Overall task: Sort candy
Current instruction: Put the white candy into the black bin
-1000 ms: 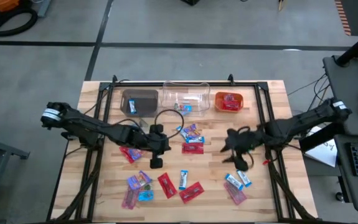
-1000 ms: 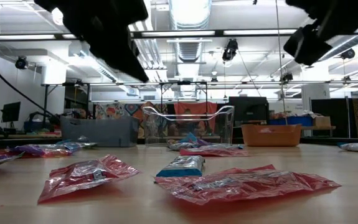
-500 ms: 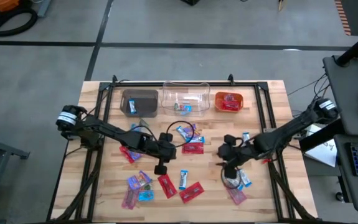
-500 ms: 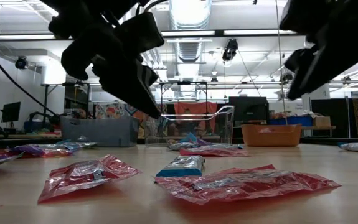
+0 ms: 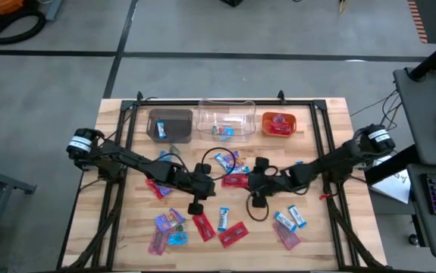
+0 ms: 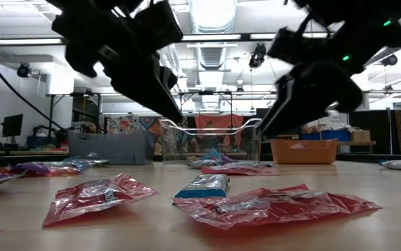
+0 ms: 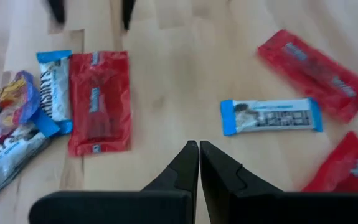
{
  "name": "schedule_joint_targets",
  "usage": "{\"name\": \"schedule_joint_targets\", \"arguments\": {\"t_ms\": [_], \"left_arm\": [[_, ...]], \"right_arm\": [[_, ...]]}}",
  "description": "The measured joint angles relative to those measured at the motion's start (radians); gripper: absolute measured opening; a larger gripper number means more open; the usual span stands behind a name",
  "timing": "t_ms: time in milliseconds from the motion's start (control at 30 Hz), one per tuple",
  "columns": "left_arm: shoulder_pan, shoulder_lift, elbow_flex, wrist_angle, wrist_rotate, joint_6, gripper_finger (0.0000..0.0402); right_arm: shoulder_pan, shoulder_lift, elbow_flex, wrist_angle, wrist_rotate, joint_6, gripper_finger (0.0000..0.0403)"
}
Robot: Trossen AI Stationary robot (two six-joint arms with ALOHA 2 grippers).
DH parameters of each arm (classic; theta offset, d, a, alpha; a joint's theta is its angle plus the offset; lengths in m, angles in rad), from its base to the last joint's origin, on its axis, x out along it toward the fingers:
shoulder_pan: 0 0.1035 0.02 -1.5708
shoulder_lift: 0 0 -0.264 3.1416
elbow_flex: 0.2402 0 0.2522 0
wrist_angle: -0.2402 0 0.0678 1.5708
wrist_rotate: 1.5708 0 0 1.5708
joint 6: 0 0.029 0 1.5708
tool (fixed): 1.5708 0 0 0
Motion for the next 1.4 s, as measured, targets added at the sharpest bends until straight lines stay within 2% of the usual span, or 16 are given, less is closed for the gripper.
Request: {"name": "schedule_joint_targets", "arguments": {"t_ms": [100,267,433,600,767,967,1100,1233,1400], "left_arm": [[-0.009,-0.02,-0.01,0.006,0.005,0.003,0.0],[-0.009,-0.114,-0.106,0.088,0.006,-0.005,0.0],[-0.01,-0.246,-0.225,0.241,0.015,-0.061,0.0],[-0.01,-0.354,-0.324,0.393,0.016,-0.06,0.0],[-0.01,-0.418,-0.398,0.521,0.016,-0.054,0.0],[-0.01,-0.43,-0.44,0.636,0.016,-0.054,0.0],[-0.01,-0.427,-0.445,0.646,0.015,-0.057,0.0],[-0.01,-0.418,-0.445,0.661,0.014,-0.057,0.0],[-0.01,-0.415,-0.445,0.661,0.011,-0.057,0.0]], "right_arm": [[-0.059,0.023,-0.024,0.088,-0.054,-0.042,0.0216],[-0.129,0.05,-0.127,0.372,-0.187,-0.133,0.0197],[-0.171,0.057,-0.246,0.575,-0.174,-0.156,0.0172],[-0.21,0.068,-0.288,0.599,-0.166,-0.132,0.0158],[-0.218,0.128,-0.286,0.632,-0.175,-0.12,0.0162],[-0.243,0.22,-0.284,0.703,-0.175,-0.081,0.0173],[-0.251,0.271,-0.281,0.75,-0.184,-0.052,0.0171],[-0.251,0.294,-0.277,0.768,-0.205,-0.042,0.014],[-0.251,0.282,-0.279,0.757,-0.21,-0.046,0.0075]]}}
